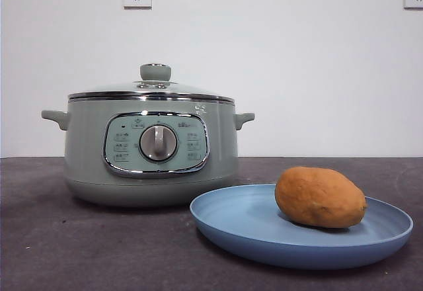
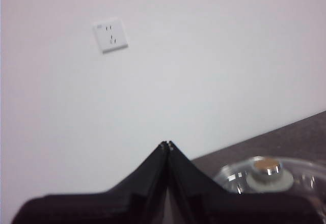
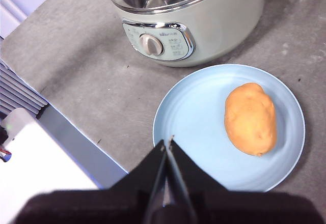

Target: Take the potato out from the steamer,put the potato on the plate,close the lid

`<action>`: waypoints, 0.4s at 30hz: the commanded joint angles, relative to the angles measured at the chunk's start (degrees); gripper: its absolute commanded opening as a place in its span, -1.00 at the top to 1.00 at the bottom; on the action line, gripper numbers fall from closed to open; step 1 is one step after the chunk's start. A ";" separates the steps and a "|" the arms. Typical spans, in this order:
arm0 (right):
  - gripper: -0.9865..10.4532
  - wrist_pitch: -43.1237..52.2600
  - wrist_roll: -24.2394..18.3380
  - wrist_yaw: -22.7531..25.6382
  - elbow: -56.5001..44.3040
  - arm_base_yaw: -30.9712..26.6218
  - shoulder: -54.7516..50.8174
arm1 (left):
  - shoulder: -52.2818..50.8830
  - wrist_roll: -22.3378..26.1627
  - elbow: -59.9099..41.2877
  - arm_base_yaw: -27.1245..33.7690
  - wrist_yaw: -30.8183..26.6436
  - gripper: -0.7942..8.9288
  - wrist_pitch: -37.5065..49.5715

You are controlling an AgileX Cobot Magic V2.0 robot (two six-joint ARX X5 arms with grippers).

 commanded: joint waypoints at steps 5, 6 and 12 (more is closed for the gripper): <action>0.83 0.20 0.35 0.13 0.17 0.04 -0.04 | -8.35 -3.41 -15.56 0.72 -1.25 0.84 2.08; 0.83 0.20 0.33 0.15 0.17 0.04 -0.04 | -9.27 -3.56 -17.03 0.72 -1.86 0.84 1.99; 0.83 0.20 0.33 0.13 0.17 0.04 -0.04 | -14.95 -6.38 -25.00 0.72 -5.03 0.84 1.97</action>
